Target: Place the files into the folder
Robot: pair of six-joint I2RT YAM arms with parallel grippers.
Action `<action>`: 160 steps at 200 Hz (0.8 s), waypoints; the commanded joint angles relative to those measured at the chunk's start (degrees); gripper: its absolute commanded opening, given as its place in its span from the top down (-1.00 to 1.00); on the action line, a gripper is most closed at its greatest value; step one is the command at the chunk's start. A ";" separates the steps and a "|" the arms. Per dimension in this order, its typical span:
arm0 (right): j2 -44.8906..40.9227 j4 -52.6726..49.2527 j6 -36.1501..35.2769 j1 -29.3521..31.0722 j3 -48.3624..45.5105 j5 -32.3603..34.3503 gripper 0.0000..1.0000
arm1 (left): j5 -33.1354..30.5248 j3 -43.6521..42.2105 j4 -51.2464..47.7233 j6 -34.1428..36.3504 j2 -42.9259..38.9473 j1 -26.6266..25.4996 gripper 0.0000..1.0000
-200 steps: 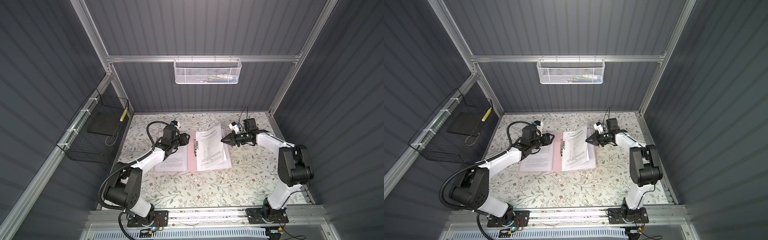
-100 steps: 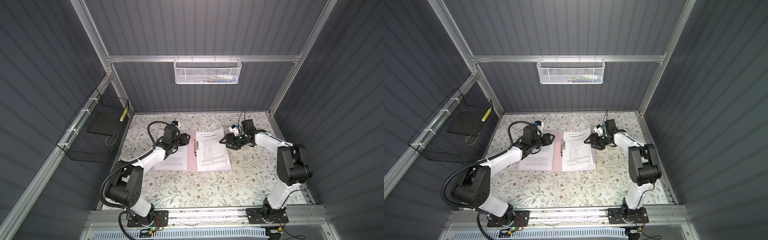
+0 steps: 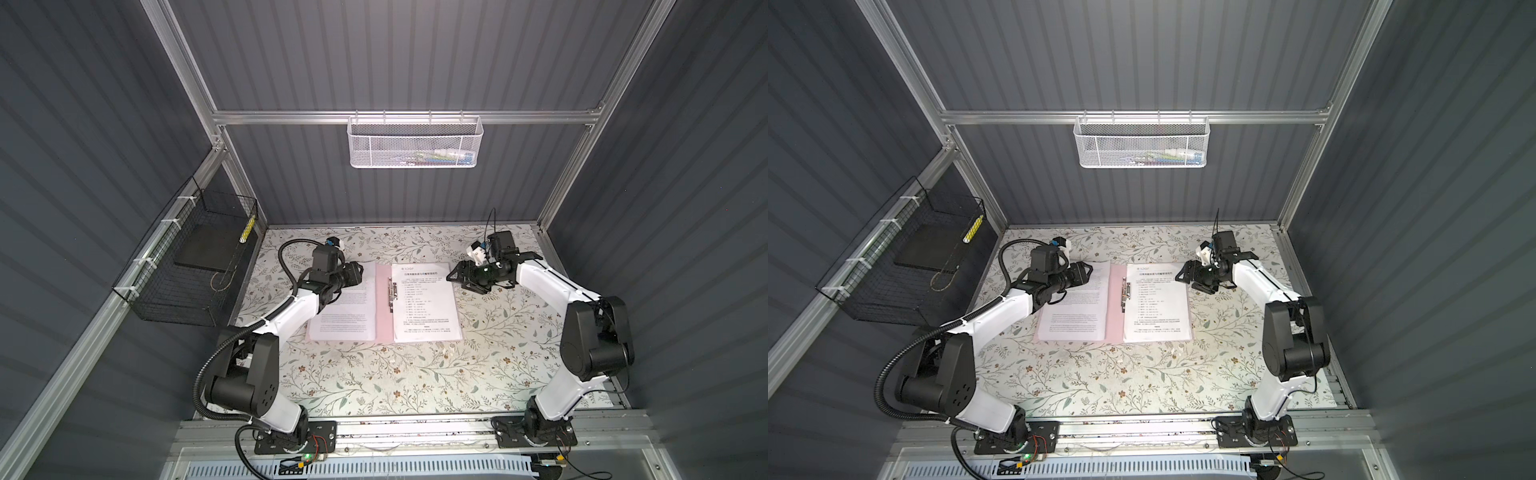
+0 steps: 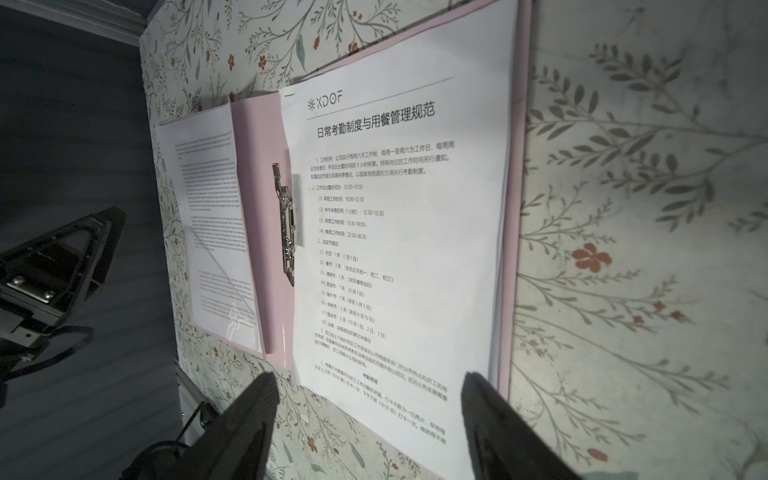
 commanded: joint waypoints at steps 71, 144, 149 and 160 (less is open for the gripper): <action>8.44 6.60 7.48 8.56 7.66 -4.59 0.46 | 8.94 -1.94 4.77 -2.88 -0.20 1.16 0.31; 8.46 9.65 9.02 9.71 6.67 -5.02 0.25 | 18.10 8.64 9.21 -4.44 14.07 -4.10 0.11; 8.32 9.56 8.91 9.68 6.54 -4.95 0.24 | 18.31 9.11 9.31 -4.44 14.81 -4.27 0.11; 7.91 9.50 8.73 9.70 6.01 -4.82 0.24 | 18.76 9.98 9.59 -4.72 16.21 -4.63 0.11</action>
